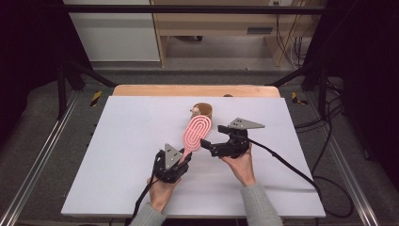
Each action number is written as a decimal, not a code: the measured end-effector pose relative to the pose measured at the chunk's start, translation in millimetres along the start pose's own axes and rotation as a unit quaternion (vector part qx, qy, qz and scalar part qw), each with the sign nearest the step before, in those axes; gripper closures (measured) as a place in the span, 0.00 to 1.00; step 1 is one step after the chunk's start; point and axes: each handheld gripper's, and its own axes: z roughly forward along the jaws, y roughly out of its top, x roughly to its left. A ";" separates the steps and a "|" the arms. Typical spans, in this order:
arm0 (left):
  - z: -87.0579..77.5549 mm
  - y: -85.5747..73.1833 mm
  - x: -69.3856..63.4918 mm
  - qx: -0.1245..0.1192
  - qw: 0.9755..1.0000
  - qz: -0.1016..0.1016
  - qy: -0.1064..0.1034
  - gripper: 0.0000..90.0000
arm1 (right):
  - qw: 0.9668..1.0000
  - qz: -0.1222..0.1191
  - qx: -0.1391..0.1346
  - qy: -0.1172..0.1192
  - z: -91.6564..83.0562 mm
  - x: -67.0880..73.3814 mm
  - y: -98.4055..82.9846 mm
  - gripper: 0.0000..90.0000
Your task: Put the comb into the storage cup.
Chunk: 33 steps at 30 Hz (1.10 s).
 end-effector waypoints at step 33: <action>0.5 7.1 -22.2 -0.023 0.999 0.019 -0.012 0.77 | 0.998 0.049 0.012 0.043 9.0 -2.9 0.8 0.35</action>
